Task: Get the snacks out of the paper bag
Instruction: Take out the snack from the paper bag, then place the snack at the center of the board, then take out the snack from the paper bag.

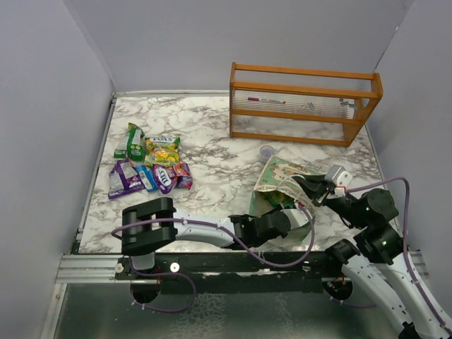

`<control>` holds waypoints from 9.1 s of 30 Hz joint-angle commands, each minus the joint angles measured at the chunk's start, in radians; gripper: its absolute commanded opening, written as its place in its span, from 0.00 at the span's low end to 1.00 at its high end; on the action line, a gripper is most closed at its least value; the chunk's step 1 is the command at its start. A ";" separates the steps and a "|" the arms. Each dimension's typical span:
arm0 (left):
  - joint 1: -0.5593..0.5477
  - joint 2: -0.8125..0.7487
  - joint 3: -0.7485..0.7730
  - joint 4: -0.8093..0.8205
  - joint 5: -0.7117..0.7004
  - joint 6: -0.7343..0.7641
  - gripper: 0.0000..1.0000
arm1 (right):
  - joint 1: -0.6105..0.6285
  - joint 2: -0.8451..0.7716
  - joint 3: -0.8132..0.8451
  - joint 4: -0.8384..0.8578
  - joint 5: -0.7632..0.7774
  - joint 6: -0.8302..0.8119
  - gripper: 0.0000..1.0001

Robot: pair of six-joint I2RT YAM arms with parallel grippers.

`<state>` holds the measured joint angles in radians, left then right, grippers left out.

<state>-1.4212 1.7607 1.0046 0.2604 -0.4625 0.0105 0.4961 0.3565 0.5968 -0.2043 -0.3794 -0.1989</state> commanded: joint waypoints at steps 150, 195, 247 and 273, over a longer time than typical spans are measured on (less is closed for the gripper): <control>-0.100 -0.454 -0.109 -0.190 0.015 -0.463 0.66 | 0.000 -0.039 -0.035 0.048 0.023 -0.010 0.02; 0.096 0.158 -0.071 0.431 -0.288 -0.115 0.79 | 0.001 -0.035 -0.035 0.051 0.001 -0.007 0.02; -0.070 -0.200 -0.187 0.065 -0.203 -0.365 0.00 | 0.000 -0.029 -0.036 0.051 0.007 -0.011 0.02; -0.108 -0.915 -0.232 -0.449 0.059 -0.394 0.00 | 0.001 -0.027 -0.038 0.051 0.012 -0.011 0.02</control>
<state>-1.5230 0.9962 0.7712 -0.1146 -0.4854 -0.3714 0.4965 0.3275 0.5690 -0.1780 -0.3637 -0.2001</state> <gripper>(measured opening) 0.027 0.022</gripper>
